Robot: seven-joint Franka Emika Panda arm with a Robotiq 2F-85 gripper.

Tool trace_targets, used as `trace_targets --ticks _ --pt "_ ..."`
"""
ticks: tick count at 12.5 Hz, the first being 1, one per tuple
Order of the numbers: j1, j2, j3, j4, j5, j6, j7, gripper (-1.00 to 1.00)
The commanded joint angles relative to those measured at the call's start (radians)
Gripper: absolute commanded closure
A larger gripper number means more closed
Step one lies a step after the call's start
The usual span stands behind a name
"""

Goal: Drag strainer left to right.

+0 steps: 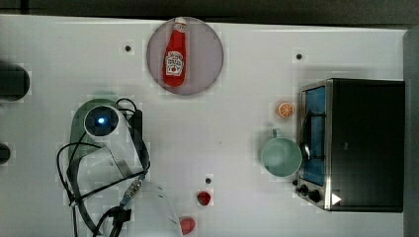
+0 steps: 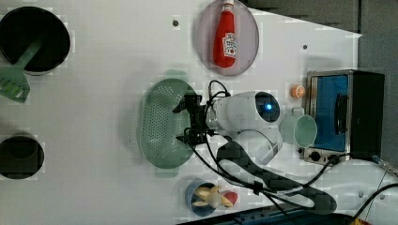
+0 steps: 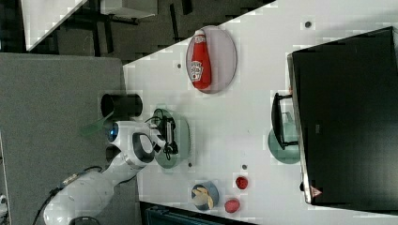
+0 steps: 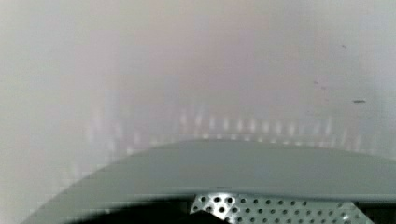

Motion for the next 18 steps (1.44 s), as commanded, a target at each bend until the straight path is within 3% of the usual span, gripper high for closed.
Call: trace_targets --ticks 1,8,18 --pt "0.005 -0.092 -0.066 -0.064 -0.002 0.006 0.031 -1.00" --pt "-0.039 -0.198 -0.193 -0.201 -0.002 0.011 -0.112 -1.00" --pt "-0.094 -0.214 -0.424 -0.225 -0.002 0.040 -0.397 -1.00"
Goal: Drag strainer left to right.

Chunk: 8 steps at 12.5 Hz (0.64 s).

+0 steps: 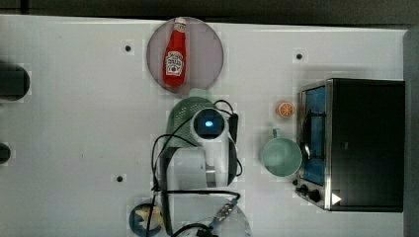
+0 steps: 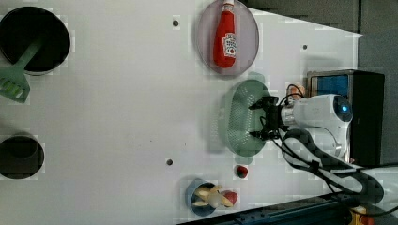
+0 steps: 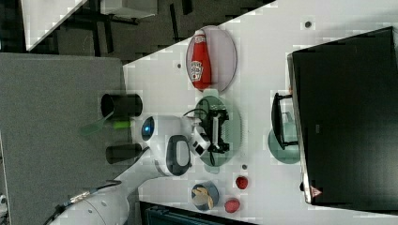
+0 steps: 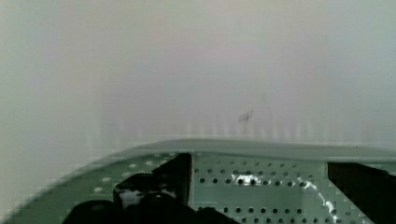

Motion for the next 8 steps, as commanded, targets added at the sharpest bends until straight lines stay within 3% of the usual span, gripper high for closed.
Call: trace_targets --ticks 1,8 --pt "-0.003 -0.012 -0.053 0.008 -0.002 0.031 -0.128 -1.00" --pt "-0.006 -0.012 -0.160 0.008 -0.002 0.042 -0.310 -1.00"
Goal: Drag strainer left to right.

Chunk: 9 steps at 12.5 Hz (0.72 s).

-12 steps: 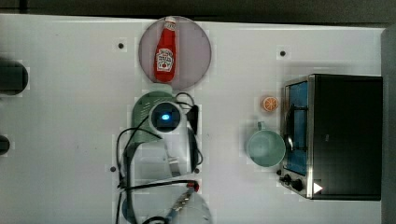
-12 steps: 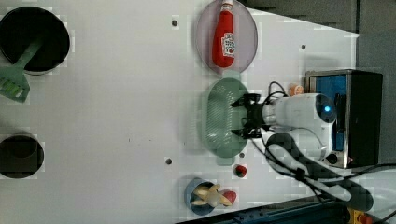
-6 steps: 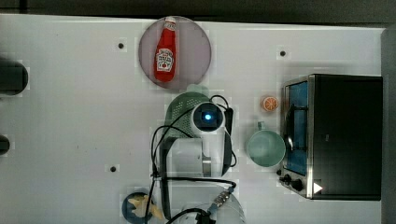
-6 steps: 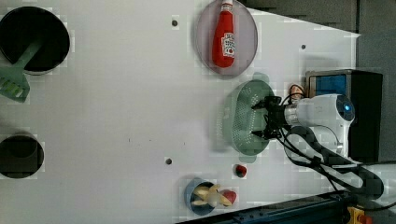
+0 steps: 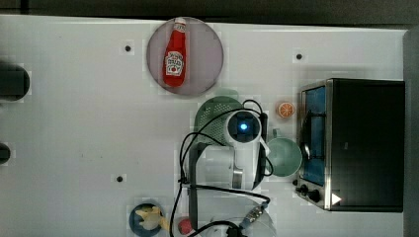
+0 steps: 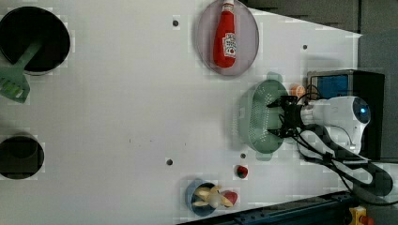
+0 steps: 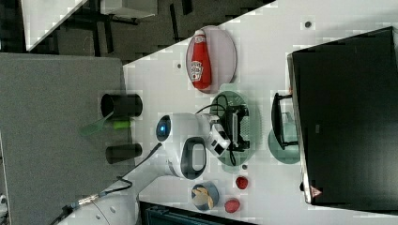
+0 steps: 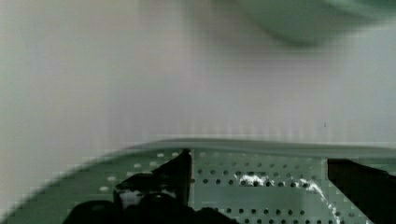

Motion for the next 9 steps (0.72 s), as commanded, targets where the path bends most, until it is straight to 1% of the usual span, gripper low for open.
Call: trace_targets --ticks 1,3,4,6,9 --pt "0.007 -0.015 -0.034 0.006 -0.005 0.000 -0.154 -1.00" --pt "0.008 -0.035 -0.026 0.011 -0.005 0.000 -0.155 -1.00" --pt "0.008 -0.066 -0.011 0.012 -0.005 -0.017 -0.165 -1.00" --pt "0.008 -0.166 0.027 0.017 -0.005 -0.134 -0.248 -1.00" --pt "0.008 -0.342 0.055 0.089 -0.003 -0.365 -0.487 -1.00"
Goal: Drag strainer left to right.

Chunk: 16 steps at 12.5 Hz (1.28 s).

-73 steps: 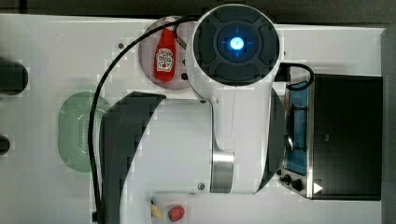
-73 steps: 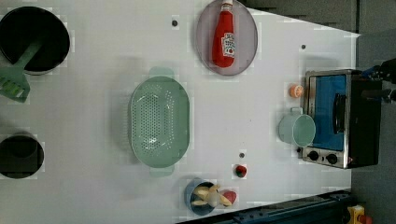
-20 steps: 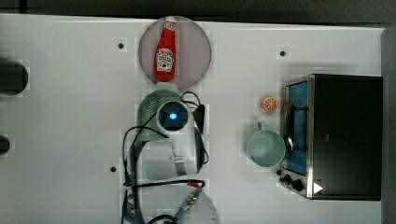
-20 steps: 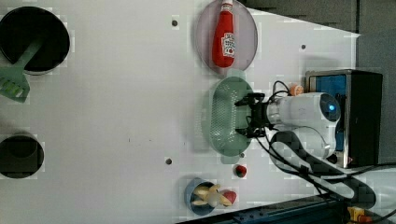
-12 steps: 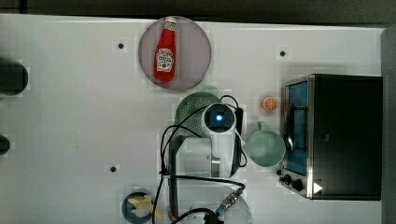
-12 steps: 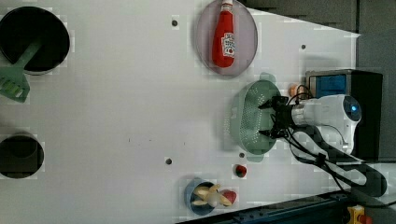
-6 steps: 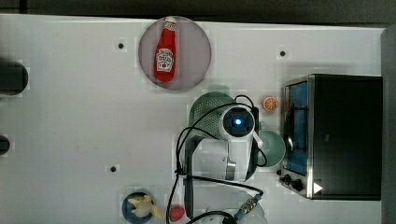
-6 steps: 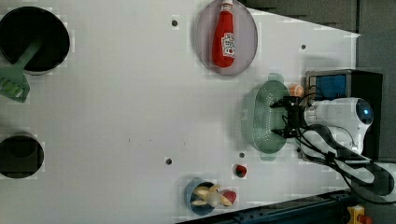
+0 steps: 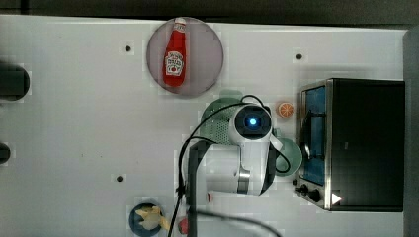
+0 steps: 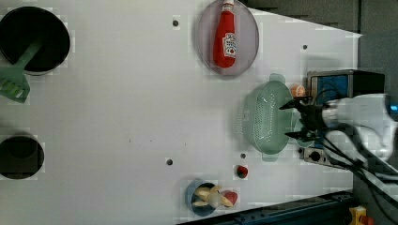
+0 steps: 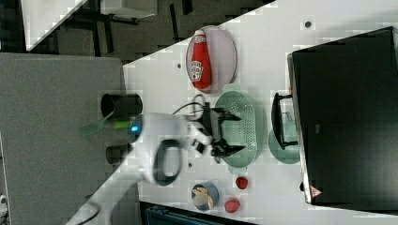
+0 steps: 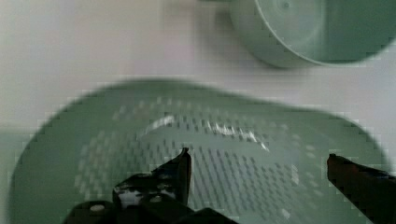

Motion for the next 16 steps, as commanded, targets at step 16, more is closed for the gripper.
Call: trace_targets --ticks 16 --pt "0.024 -0.370 0.039 0.552 0.025 -0.856 -0.629 -1.00"
